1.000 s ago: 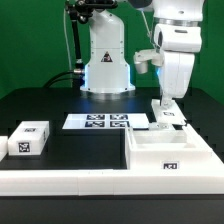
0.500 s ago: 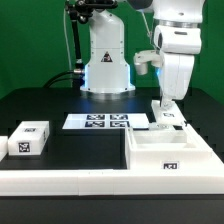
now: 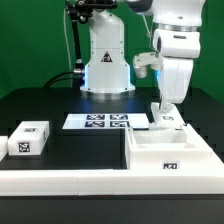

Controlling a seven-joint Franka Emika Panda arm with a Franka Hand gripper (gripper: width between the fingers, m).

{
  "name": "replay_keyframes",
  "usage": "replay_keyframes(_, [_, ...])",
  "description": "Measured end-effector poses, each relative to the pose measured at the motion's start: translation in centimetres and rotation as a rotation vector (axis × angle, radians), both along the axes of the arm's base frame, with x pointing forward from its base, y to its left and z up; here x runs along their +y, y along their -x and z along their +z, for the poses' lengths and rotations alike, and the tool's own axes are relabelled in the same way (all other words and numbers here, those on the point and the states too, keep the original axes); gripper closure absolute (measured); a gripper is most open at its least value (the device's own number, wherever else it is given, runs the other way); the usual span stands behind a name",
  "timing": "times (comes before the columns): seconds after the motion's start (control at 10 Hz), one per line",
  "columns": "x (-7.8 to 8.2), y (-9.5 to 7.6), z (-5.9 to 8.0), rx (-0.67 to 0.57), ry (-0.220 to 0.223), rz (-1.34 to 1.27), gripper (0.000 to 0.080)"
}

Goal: Assemble cabinet

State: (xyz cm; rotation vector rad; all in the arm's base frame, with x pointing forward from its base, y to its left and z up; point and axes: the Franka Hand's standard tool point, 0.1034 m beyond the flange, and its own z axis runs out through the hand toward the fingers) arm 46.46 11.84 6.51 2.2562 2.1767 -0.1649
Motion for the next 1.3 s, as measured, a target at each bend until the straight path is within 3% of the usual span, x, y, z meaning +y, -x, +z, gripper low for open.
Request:
replay_keyframes(0.5, [0.4,-1.7,-0.3,-0.010,-0.014,0.009,0.0737])
replay_keyframes(1.0, [0.4,-1.8,-0.3,-0.009,-0.015,0.010,0.0737])
replay_keyframes(1.3, [0.5,-5.5,-0.3,-0.015,-0.019,-0.004,0.0737])
